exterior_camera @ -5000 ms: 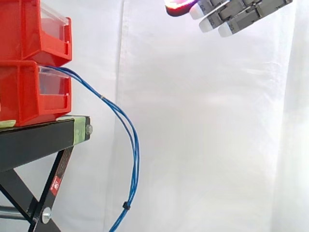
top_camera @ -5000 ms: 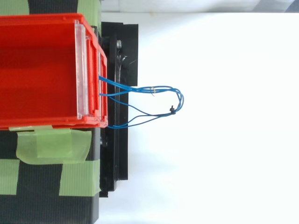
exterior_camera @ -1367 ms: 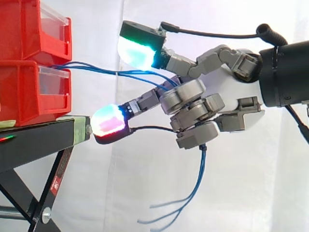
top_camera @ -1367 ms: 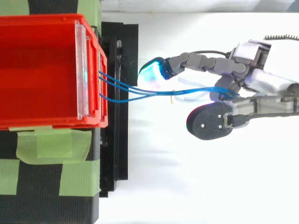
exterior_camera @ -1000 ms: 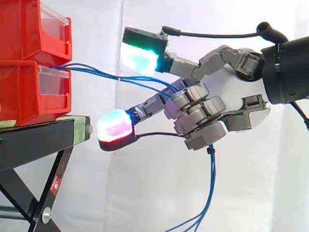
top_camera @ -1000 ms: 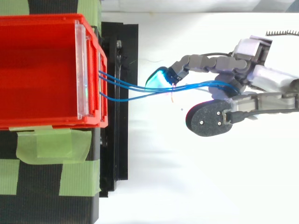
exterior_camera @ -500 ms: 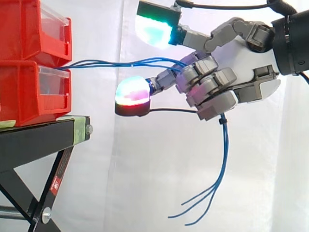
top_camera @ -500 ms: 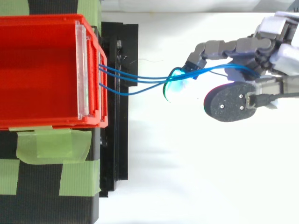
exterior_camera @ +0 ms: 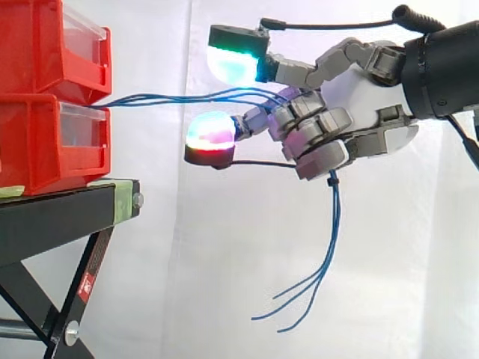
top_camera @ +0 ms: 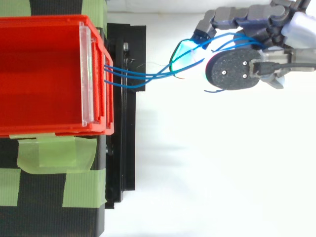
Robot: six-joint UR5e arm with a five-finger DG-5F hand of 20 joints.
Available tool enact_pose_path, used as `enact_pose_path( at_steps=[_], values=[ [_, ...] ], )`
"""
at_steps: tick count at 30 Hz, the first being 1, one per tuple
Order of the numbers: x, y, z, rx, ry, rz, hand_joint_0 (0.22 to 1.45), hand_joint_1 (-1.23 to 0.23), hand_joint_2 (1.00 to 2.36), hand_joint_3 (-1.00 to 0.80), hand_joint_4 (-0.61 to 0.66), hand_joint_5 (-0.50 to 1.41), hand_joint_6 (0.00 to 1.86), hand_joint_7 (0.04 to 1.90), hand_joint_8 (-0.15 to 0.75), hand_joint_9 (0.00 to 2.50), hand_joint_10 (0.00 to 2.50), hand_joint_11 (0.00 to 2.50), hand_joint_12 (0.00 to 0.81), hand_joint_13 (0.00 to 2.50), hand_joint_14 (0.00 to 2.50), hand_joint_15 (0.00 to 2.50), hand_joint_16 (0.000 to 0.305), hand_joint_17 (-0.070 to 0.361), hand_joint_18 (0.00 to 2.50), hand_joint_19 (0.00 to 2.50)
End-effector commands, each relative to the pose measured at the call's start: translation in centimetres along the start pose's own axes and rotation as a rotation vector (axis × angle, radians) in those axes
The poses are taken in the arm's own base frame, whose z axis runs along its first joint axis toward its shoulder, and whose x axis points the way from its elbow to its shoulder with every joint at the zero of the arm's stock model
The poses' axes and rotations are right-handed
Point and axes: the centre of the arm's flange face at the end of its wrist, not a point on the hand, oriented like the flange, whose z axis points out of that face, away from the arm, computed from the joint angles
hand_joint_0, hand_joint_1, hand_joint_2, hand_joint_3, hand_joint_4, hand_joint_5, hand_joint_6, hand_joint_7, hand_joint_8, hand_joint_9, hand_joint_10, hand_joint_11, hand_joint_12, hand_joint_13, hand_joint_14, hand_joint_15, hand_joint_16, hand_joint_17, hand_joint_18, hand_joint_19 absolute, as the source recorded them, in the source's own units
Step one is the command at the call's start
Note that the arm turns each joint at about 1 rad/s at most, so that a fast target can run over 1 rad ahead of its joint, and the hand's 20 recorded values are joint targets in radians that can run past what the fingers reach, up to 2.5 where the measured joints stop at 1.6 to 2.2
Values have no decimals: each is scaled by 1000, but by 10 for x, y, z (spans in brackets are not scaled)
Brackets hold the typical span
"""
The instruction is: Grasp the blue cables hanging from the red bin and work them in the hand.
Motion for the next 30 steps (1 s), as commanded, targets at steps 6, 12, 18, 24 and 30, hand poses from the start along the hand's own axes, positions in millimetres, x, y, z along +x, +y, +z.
enact_pose_path(
  at_steps=[6,12,18,24,30],
  values=[
    [0,14,6,-18,-5,-25,916,-657,1012,-748,280,460,4,1385,359,787,2500,2221,411,1006,2500,1442,49,110,1455,1460],
    [3,21,10,-63,-12,-42,895,-647,1008,-817,287,461,4,1406,363,781,2500,2244,414,1009,2500,1457,50,112,1446,1413],
    [8,10,17,-65,-18,-69,887,-644,1006,-854,295,467,2,1408,364,788,2500,2221,412,1010,2500,1424,51,114,1448,1399],
    [15,-17,29,-33,-19,-21,880,-645,1006,-869,294,470,4,1405,365,807,2500,2214,415,1024,2500,1428,50,113,1462,1400],
    [14,-5,33,-26,-22,-28,881,-644,1005,-872,289,487,4,1408,367,828,2500,2229,410,1039,2500,1427,49,109,1489,1418]
  ],
)
